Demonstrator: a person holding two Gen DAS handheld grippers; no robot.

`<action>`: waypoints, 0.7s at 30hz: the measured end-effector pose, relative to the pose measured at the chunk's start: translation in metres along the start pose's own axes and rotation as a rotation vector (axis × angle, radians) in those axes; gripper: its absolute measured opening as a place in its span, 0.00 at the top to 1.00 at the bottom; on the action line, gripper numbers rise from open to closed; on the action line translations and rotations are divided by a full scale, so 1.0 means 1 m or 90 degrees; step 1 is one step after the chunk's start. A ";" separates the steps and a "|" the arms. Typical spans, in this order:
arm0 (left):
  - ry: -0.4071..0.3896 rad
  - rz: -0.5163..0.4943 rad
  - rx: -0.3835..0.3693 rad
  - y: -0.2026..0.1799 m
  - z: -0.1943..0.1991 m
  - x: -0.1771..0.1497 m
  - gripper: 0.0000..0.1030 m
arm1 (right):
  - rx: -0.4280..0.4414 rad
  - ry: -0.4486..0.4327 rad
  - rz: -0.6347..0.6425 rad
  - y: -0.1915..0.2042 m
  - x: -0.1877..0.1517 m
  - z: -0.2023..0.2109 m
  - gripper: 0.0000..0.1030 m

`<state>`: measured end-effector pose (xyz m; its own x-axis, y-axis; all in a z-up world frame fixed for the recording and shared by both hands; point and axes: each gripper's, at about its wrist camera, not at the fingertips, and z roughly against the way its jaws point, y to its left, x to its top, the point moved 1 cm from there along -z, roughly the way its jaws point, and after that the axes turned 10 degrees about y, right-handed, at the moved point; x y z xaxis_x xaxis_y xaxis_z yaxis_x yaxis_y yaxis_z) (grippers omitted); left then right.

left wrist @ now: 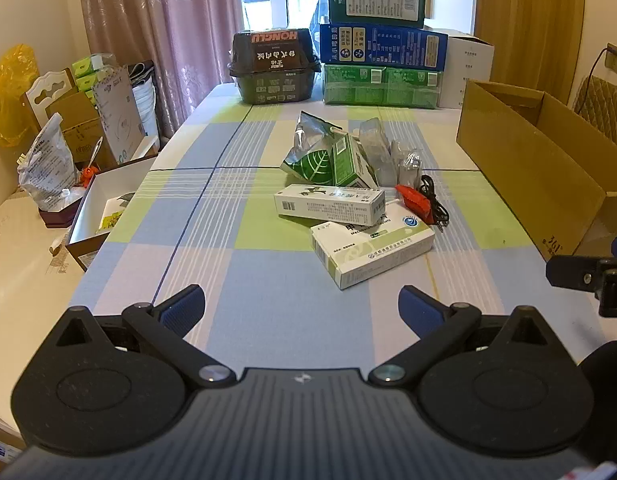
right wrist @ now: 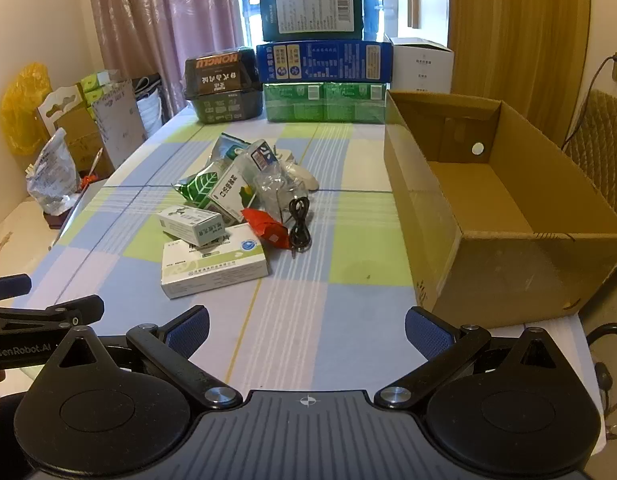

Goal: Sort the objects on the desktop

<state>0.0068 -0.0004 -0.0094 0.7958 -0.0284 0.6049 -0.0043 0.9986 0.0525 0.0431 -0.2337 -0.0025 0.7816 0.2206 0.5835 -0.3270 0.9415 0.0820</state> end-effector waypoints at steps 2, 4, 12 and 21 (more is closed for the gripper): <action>0.001 -0.001 0.001 -0.001 0.000 0.000 0.02 | 0.002 0.000 -0.001 0.000 0.000 0.000 0.02; 0.002 0.000 0.001 0.000 0.000 -0.001 0.02 | 0.003 0.001 -0.002 0.000 0.000 0.000 0.02; 0.004 0.003 0.006 0.001 0.000 -0.002 0.02 | 0.009 0.002 -0.007 -0.001 -0.001 -0.001 0.02; 0.005 0.006 0.009 0.001 0.000 -0.001 0.02 | 0.008 0.003 -0.006 -0.001 -0.001 -0.001 0.02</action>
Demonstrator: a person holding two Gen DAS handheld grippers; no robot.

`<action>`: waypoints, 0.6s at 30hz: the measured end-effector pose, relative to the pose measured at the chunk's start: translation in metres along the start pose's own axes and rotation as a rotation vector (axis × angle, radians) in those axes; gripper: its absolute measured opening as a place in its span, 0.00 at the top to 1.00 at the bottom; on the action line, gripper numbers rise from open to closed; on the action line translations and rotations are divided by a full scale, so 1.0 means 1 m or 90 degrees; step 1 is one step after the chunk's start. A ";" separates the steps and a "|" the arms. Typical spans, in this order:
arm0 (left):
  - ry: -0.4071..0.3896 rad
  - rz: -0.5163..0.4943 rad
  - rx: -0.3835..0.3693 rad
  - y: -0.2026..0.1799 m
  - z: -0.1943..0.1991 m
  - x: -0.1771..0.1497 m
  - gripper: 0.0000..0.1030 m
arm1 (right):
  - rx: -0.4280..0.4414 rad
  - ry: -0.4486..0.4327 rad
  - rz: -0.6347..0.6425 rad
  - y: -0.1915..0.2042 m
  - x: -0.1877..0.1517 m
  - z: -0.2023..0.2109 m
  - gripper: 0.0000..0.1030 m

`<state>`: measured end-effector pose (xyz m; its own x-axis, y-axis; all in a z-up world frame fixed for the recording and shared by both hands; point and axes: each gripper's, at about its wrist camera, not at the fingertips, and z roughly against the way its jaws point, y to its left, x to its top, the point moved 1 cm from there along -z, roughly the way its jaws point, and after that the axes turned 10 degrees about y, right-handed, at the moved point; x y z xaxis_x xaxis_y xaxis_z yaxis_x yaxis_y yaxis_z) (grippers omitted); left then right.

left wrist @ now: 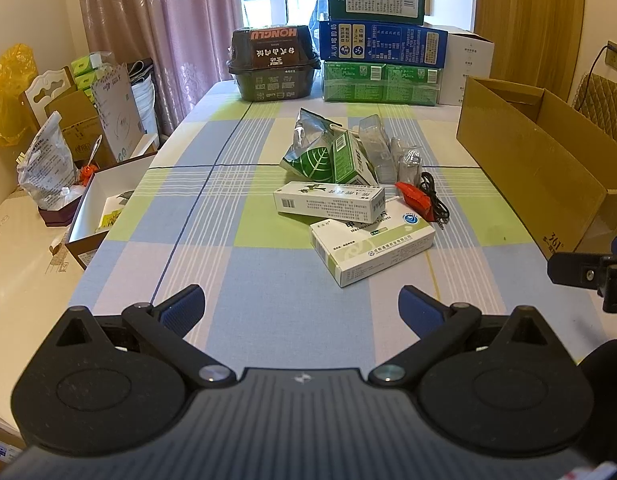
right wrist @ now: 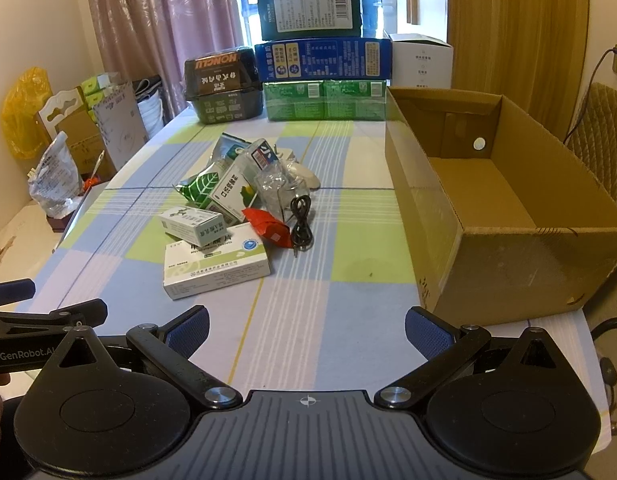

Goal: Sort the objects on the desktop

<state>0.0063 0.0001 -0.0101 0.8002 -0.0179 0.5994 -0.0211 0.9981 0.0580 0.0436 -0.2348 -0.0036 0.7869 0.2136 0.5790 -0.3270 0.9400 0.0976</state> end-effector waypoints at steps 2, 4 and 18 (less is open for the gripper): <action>0.000 0.000 0.000 0.000 0.000 0.000 0.02 | 0.000 0.000 0.000 0.000 0.000 0.000 0.02; 0.000 0.001 0.000 0.000 0.000 0.000 0.02 | 0.001 0.000 0.001 0.000 0.000 0.000 0.02; 0.001 0.008 -0.003 0.001 -0.001 0.000 0.02 | 0.002 0.001 0.002 -0.001 0.000 0.000 0.02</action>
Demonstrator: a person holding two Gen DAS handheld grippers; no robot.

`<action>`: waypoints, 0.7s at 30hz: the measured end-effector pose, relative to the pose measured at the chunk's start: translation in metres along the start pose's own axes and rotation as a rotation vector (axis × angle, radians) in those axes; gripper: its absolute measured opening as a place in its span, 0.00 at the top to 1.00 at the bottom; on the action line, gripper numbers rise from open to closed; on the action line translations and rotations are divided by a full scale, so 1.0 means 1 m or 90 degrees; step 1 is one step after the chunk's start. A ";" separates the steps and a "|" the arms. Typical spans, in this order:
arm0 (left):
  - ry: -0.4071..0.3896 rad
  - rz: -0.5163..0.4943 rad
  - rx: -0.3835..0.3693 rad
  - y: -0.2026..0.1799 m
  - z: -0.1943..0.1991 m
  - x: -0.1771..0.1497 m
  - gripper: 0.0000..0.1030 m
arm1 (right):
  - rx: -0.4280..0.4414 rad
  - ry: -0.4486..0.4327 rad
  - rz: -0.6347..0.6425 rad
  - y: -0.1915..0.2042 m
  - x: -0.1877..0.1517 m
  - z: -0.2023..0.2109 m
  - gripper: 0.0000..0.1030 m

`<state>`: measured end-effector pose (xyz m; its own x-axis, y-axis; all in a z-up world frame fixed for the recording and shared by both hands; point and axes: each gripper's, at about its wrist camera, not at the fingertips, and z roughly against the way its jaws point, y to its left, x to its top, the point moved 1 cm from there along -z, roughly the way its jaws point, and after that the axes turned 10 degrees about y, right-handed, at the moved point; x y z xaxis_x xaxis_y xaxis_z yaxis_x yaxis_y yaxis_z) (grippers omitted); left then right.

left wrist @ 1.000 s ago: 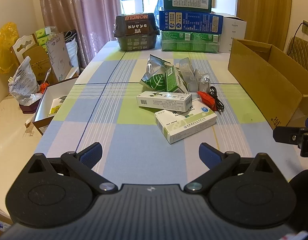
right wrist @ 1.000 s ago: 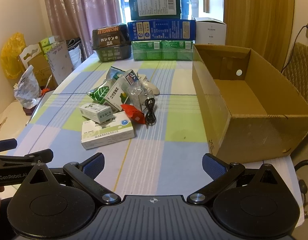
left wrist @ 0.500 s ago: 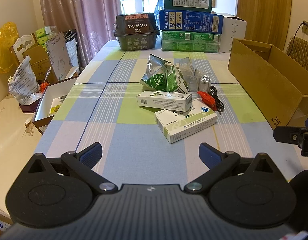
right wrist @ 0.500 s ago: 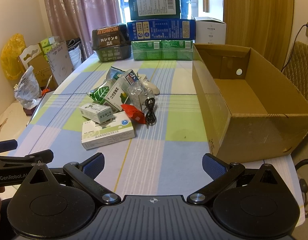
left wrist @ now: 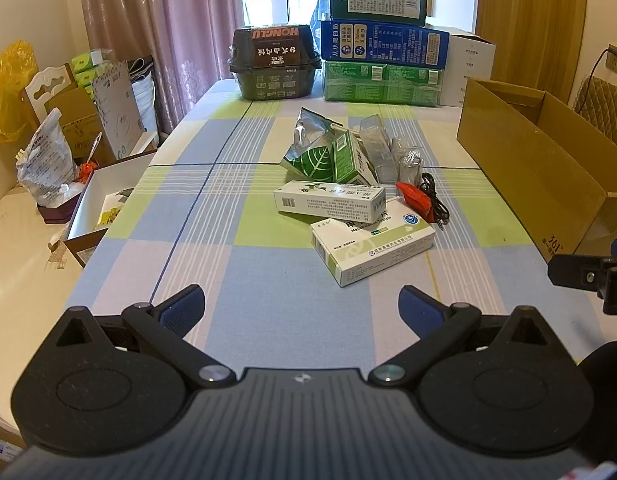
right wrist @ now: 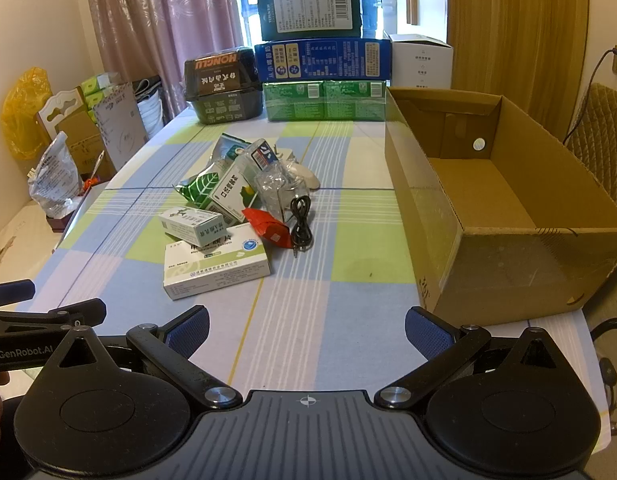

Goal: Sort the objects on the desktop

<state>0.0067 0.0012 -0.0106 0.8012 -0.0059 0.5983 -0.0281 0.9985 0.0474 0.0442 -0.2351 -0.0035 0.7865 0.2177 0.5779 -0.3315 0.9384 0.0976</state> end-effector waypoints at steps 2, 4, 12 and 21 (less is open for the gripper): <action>0.000 0.000 0.001 0.000 0.000 0.000 0.02 | 0.001 0.000 0.001 0.000 0.000 0.000 0.02; 0.000 0.000 0.001 0.000 0.000 0.000 0.02 | 0.001 0.000 0.001 0.000 0.000 0.000 0.02; 0.000 0.002 0.002 0.001 0.000 0.000 0.02 | 0.003 0.000 0.001 0.000 0.000 0.000 0.02; 0.001 0.006 0.001 0.001 0.000 0.000 0.02 | 0.002 0.000 0.003 -0.001 0.000 0.000 0.02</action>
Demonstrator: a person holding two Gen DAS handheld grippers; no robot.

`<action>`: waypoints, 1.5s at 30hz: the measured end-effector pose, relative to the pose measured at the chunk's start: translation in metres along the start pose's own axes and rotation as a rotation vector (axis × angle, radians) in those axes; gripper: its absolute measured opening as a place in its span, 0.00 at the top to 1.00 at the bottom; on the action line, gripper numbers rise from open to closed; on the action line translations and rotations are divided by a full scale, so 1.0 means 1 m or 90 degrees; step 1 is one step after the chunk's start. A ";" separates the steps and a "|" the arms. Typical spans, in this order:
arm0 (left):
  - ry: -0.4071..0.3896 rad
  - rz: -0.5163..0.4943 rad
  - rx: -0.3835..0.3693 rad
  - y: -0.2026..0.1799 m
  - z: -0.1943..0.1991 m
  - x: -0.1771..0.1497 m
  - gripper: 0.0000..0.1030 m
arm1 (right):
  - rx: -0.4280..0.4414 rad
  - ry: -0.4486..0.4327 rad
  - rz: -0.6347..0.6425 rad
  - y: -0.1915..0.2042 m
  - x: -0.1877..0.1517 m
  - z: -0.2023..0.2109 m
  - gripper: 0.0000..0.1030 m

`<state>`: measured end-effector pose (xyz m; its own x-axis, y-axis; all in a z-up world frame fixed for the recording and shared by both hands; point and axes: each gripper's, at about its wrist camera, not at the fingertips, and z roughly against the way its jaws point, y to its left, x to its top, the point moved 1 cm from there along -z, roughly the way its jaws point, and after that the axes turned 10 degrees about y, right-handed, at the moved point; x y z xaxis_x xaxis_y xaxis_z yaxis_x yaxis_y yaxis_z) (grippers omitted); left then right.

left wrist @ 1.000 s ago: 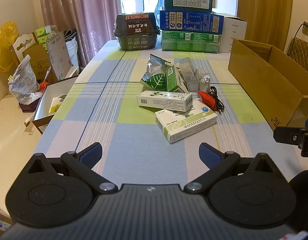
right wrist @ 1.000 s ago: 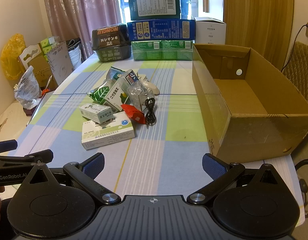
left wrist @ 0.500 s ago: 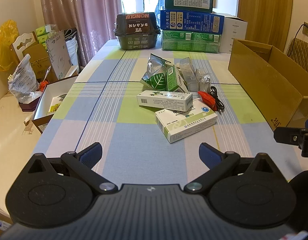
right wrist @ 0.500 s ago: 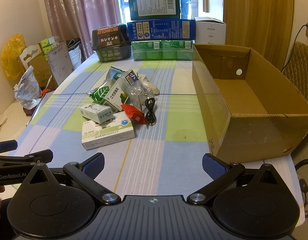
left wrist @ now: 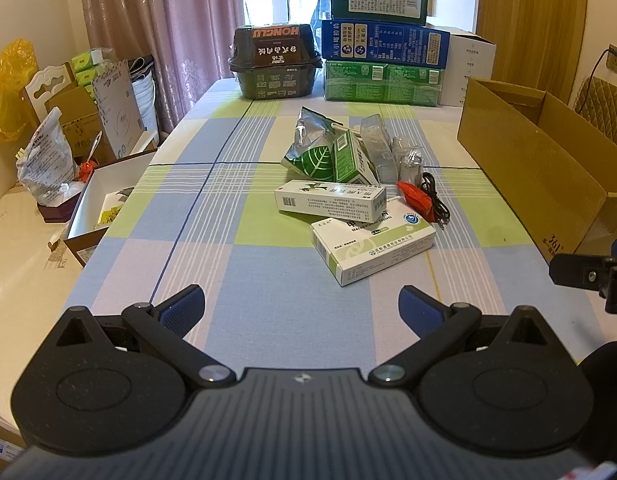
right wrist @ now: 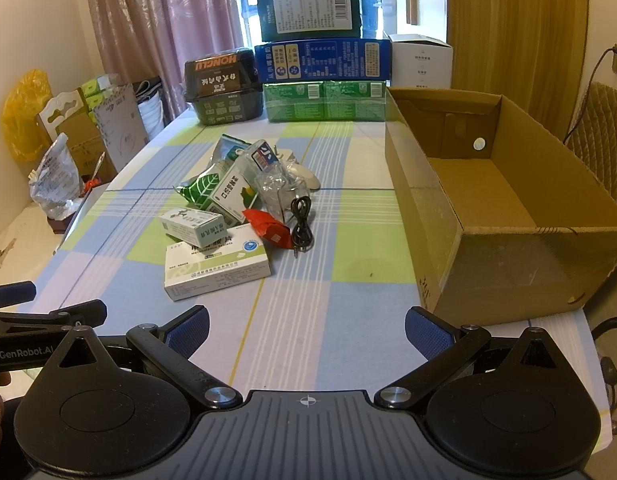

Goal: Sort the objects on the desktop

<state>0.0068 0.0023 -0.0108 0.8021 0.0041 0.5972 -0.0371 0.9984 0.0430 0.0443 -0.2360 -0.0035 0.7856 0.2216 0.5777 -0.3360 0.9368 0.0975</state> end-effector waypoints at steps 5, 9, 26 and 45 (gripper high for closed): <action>0.001 0.006 -0.003 0.002 0.001 -0.001 0.02 | -0.001 0.001 0.001 0.000 0.000 0.001 0.02; -0.001 0.010 -0.005 0.003 0.002 0.000 0.02 | -0.002 0.002 0.005 0.001 0.000 0.000 0.02; 0.002 0.025 -0.039 0.033 -0.001 0.023 0.02 | 0.046 -0.010 0.042 0.015 0.024 -0.002 0.02; 0.033 -0.169 -0.168 0.030 -0.107 0.058 0.02 | 0.088 0.050 0.086 0.005 0.038 -0.099 0.03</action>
<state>0.1158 0.0381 -0.0604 0.7921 -0.2611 0.5517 0.3264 0.9450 -0.0213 0.1243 -0.1964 -0.0611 0.7644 0.3686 0.5290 -0.5051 0.8523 0.1359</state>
